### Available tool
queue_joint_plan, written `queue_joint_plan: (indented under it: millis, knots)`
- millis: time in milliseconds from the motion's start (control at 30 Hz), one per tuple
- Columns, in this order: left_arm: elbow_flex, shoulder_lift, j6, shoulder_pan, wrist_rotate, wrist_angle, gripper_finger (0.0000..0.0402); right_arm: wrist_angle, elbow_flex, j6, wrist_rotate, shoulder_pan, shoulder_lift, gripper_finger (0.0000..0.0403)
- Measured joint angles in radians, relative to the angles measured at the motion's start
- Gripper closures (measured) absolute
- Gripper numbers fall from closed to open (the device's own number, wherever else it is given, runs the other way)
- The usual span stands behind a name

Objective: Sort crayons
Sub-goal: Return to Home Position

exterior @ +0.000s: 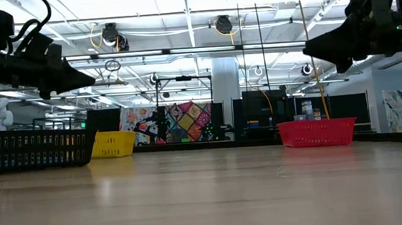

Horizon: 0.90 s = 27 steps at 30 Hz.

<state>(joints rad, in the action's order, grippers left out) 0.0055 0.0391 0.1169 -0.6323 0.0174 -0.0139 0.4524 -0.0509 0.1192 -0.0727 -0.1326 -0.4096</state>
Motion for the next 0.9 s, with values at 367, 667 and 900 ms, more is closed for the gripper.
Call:
queue_joint_plan:
  millis: [367, 667, 900]
  knots:
    - [0.0, 0.0, -0.068, 0.0, 0.085, -0.013, 0.0322, -0.327, 0.001, -0.025, -0.003, 0.0, 0.314, 0.0293]
    - [0.0, 0.002, -0.164, 0.0, 0.243, -0.035, 0.0322, -0.456, -0.003, -0.034, -0.001, 0.0, 0.401, 0.0293]
    - [-0.001, 0.007, -0.238, 0.0, 0.291, -0.041, 0.0322, -0.506, -0.006, -0.066, 0.009, 0.0, 0.403, 0.0293]
